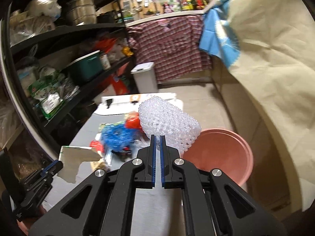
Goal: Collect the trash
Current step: 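Carry both items over the pink bucket and open both grippers to drop them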
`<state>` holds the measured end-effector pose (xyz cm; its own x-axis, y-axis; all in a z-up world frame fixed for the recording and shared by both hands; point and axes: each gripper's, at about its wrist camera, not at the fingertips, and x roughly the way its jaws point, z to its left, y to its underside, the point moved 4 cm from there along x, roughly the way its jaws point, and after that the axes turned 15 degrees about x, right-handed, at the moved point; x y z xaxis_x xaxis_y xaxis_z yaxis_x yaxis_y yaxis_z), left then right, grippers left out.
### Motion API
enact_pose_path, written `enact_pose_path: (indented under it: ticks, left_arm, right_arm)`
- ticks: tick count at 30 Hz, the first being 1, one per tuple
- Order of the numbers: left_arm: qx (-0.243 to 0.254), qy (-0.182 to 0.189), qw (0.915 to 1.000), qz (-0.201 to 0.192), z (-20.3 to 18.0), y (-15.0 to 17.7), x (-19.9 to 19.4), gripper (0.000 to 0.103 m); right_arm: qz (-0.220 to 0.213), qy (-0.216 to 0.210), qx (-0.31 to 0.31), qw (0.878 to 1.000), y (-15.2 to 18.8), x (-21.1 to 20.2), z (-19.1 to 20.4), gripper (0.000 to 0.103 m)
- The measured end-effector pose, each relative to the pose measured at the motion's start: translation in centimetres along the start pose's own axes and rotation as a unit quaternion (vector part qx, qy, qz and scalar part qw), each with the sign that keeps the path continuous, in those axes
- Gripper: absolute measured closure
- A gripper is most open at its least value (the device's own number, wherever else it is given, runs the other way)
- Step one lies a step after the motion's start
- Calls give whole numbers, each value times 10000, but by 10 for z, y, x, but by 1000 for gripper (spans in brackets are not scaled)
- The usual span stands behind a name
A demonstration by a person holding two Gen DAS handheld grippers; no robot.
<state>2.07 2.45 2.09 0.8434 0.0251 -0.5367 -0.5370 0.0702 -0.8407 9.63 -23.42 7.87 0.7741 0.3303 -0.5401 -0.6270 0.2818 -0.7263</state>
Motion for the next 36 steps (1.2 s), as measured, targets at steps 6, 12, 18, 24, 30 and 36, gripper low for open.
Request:
enact_pose_path:
  ticks: [6,12,18,24,30,36]
  left_arm:
    - [167,356,9992,-34,-32,-19,5,96]
    - [362,728,9966,-112,-70,-42,20,96]
    - [399,1023,9939,-35,-102,-60,50,96]
    - [308,1321,9907,116,-126,-71,87,96]
    - [304,1589,9865,245,-150,-75,121,96]
    - [286,1761,9831,402,-165,-72,149,96]
  right_arm:
    - [-167,345,263,9989,-12,-3,-38,99]
    - [-298,592,592,9960,-19,5,-72,99]
    - [-301,854,826,9925,-20,22,-100,99]
    - [-206,1040,1045,9889,-21,42,-124,99]
    - [-125,1200,1021,9874,-26,64,-131,99]
    - [-10,1260,1083,9861,-28,86,-141,99]
